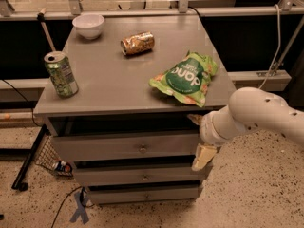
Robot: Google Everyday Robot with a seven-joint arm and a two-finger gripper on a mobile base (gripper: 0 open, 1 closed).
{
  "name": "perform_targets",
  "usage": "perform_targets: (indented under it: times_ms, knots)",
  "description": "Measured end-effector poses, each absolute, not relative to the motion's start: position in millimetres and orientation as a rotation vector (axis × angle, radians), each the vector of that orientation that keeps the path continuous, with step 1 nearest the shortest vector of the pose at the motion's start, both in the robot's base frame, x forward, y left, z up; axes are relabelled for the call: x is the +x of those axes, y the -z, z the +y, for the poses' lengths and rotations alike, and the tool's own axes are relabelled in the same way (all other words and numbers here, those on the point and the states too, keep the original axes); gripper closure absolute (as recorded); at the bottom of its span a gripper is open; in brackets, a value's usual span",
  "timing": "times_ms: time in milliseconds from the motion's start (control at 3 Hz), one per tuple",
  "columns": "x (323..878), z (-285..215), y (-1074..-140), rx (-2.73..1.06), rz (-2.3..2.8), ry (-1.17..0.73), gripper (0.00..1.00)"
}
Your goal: Open top drawer
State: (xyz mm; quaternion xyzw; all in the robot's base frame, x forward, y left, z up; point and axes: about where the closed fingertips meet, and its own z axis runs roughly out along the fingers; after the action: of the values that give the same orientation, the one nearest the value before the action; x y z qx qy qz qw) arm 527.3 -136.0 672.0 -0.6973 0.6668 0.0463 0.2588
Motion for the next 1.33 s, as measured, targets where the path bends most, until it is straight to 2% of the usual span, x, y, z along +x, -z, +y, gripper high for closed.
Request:
perform_targets:
  times_ms: [1000, 1333]
  knots:
    - [552.9, -126.1, -641.6, -1.872, 1.796, -0.089, 0.02]
    - [556.9, -123.5, -635.5, -1.878, 1.794, -0.088, 0.25]
